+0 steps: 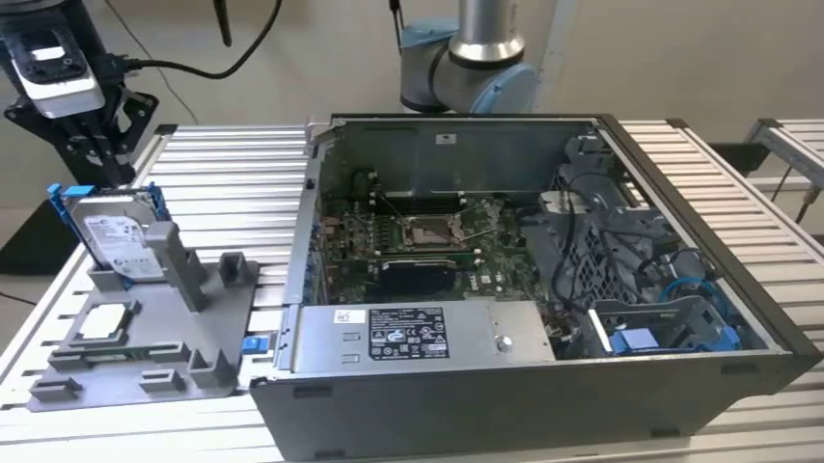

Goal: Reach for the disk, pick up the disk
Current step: 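Reach for the disk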

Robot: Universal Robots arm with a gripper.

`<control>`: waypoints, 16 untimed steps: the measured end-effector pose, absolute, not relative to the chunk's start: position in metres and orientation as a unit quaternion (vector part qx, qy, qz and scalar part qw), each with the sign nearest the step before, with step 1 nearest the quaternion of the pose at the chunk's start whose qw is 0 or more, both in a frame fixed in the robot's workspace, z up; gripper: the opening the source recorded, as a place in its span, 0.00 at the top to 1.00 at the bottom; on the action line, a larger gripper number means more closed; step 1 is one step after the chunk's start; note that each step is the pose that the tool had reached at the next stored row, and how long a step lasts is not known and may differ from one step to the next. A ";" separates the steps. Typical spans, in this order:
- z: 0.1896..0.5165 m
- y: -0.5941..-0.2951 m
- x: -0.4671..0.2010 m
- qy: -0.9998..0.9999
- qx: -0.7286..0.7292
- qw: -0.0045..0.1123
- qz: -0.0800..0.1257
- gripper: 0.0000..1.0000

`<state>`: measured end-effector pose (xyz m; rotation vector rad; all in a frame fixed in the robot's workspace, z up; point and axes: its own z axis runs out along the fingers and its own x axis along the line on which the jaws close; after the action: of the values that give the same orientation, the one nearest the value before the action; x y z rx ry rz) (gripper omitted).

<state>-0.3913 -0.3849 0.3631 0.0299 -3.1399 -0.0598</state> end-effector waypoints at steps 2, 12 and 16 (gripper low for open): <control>0.363 -0.378 -0.392 -1.000 0.010 0.000 -0.019 1.00; 0.363 -0.354 -0.413 -1.000 0.010 0.000 -0.019 1.00; 0.363 -0.355 -0.430 -1.000 0.011 0.000 -0.019 1.00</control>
<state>-0.4300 -0.3550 0.3630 0.0345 -3.1403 -0.0597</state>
